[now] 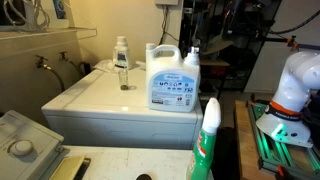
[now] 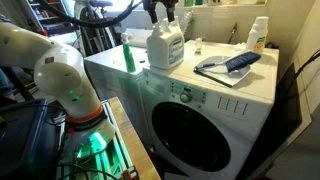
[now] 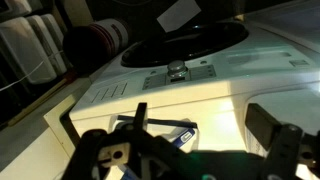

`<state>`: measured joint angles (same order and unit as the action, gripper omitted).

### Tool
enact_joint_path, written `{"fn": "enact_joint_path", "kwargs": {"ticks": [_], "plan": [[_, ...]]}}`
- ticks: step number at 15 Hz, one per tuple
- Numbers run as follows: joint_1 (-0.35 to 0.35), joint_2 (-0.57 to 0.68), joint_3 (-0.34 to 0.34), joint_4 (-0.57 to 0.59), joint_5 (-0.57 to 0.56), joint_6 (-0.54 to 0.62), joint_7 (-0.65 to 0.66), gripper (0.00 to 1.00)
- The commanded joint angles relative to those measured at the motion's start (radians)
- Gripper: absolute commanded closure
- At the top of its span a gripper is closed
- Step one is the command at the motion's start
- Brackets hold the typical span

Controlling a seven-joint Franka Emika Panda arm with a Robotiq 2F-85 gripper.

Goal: Move the big white bottle backward

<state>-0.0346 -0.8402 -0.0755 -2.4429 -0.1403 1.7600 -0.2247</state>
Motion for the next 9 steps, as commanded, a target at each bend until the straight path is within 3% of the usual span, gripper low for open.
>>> {"fn": "enact_joint_path", "kwargs": {"ticks": [1, 7, 9], "plan": [[0.013, 0.000, -0.008, 0.002, -0.007, -0.003, 0.008, 0.00], [0.013, 0.000, -0.008, 0.002, -0.007, -0.003, 0.008, 0.00], [0.062, 0.043, 0.014, 0.045, 0.069, 0.032, 0.028, 0.00]]}}
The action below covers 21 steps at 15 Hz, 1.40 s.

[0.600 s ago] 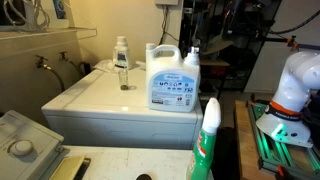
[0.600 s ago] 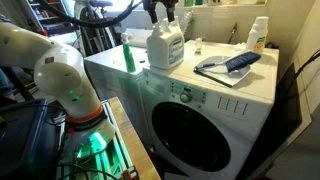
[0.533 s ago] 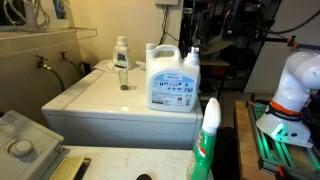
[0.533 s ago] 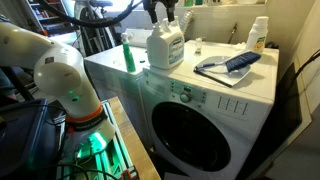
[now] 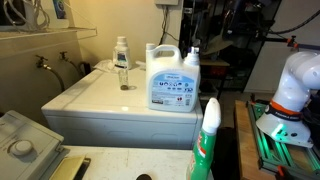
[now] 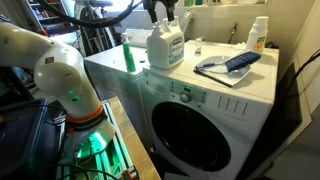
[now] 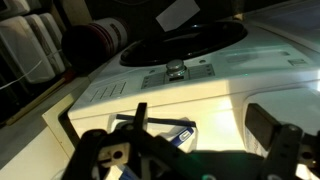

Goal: Move the big white bottle backward

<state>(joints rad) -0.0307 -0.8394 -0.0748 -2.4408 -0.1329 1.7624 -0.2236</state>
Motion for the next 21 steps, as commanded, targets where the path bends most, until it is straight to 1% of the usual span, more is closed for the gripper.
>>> {"fn": "enact_joint_path", "kwargs": {"ticks": [1, 2, 3, 6, 8, 10, 11, 12, 14, 17, 19, 21], "plan": [[0.086, 0.073, 0.034, 0.078, 0.105, 0.048, 0.040, 0.00], [0.119, 0.113, 0.061, 0.120, 0.151, 0.076, 0.047, 0.00], [0.139, 0.152, 0.084, 0.154, 0.181, 0.093, 0.056, 0.00], [0.192, 0.281, 0.180, 0.263, 0.221, 0.130, 0.100, 0.00], [0.196, 0.392, 0.246, 0.309, 0.174, 0.231, 0.123, 0.00], [0.190, 0.509, 0.287, 0.379, 0.167, 0.265, 0.194, 0.00], [0.183, 0.551, 0.307, 0.410, 0.155, 0.262, 0.241, 0.00], [0.203, 0.446, 0.280, 0.328, 0.177, 0.264, 0.188, 0.00], [0.206, 0.503, 0.286, 0.355, 0.176, 0.272, 0.198, 0.00], [0.205, 0.484, 0.282, 0.354, 0.176, 0.271, 0.198, 0.00], [0.206, 0.520, 0.301, 0.363, 0.184, 0.300, 0.253, 0.00], [0.196, 0.559, 0.327, 0.375, 0.146, 0.327, 0.323, 0.00]]}}
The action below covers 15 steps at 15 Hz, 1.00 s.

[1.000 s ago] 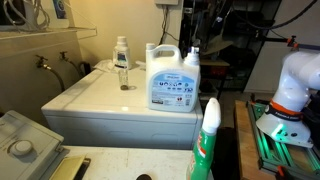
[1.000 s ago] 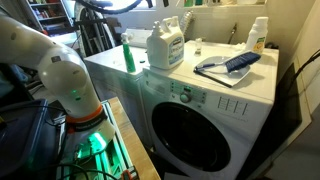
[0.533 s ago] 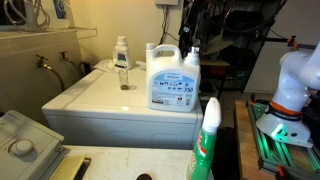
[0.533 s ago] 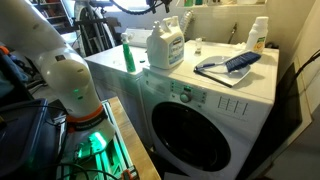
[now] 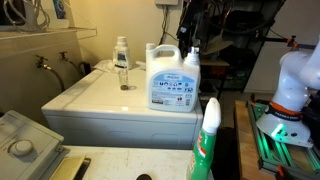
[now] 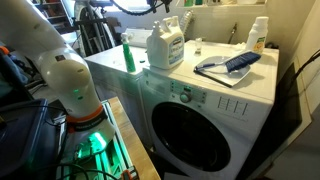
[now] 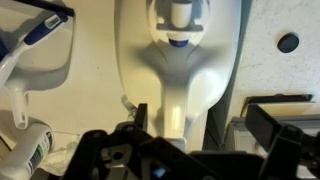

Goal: Move the big white bottle backward

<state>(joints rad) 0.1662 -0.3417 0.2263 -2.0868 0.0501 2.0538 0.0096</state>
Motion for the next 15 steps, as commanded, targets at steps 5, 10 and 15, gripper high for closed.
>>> {"fn": "enact_joint_path", "kwargs": {"ticks": [5, 10, 15], "plan": [[-0.022, 0.154, 0.053, 0.045, -0.185, 0.093, 0.250, 0.13], [-0.010, 0.217, 0.033, 0.095, -0.219, 0.050, 0.297, 0.47], [0.002, 0.243, 0.027, 0.136, -0.202, 0.013, 0.275, 0.86]]}}
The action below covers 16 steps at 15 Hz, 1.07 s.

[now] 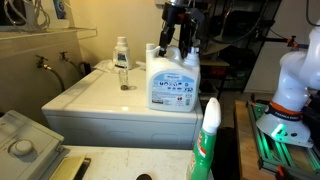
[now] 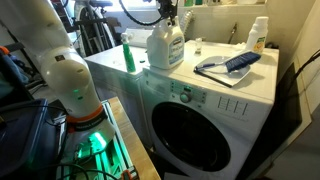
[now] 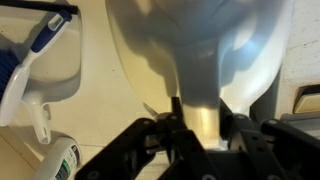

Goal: Move the big white bottle backward

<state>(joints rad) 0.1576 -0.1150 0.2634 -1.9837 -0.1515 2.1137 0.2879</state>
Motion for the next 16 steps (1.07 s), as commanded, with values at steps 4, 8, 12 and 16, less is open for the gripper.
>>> {"fn": "enact_joint_path", "kwargs": {"ticks": [4, 8, 12, 16], "plan": [[0.023, 0.040, -0.007, 0.067, 0.005, -0.057, -0.020, 0.90], [0.049, 0.106, 0.011, 0.172, -0.021, -0.058, -0.054, 0.94], [0.099, 0.237, 0.025, 0.352, -0.106, -0.094, -0.063, 0.93], [0.155, 0.375, -0.019, 0.525, -0.246, -0.111, -0.015, 0.93]]}}
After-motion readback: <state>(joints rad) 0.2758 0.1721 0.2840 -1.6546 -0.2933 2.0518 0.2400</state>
